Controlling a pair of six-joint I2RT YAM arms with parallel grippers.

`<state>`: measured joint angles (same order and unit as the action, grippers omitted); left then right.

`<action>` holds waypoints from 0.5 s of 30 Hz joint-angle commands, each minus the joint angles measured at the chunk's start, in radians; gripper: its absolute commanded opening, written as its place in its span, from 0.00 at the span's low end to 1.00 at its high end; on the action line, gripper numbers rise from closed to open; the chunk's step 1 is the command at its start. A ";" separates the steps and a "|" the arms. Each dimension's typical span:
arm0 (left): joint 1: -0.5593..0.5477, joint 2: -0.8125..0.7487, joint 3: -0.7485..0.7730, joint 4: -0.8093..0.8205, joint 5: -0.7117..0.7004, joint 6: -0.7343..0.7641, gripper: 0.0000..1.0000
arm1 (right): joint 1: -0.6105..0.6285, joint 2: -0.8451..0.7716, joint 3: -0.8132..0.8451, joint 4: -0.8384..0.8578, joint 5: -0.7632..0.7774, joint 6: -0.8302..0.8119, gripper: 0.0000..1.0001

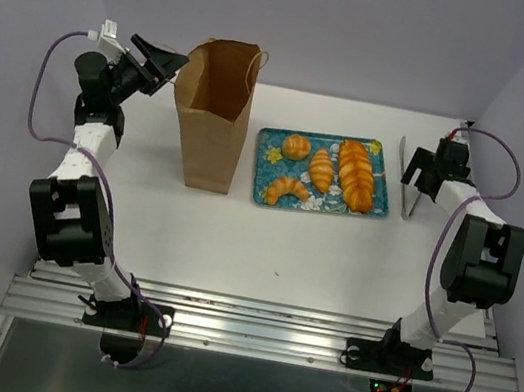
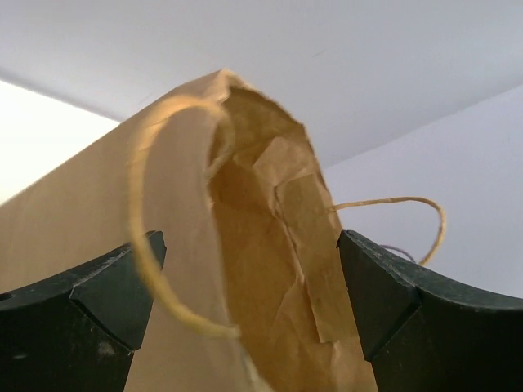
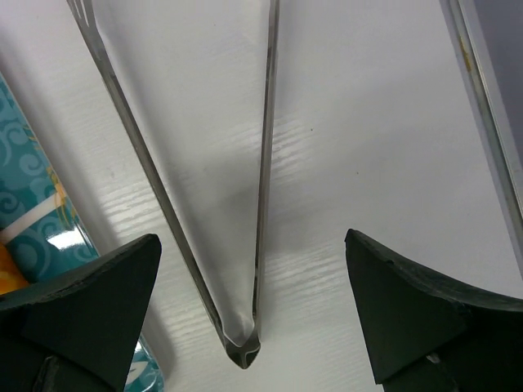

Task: Take the fake bread out of the paper bag
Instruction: Adjust the paper bag at the center of the board, then reset both arms

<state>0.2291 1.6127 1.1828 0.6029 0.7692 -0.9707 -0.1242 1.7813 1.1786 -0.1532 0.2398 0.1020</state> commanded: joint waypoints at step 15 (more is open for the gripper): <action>-0.109 -0.526 0.051 -0.551 -0.916 0.550 0.99 | -0.006 -0.358 -0.017 -0.103 0.087 0.280 1.00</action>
<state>0.1135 1.1847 1.2892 0.1387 0.1860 -0.5274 -0.1242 1.5078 1.1618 -0.2310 0.2794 0.2691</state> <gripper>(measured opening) 0.986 0.995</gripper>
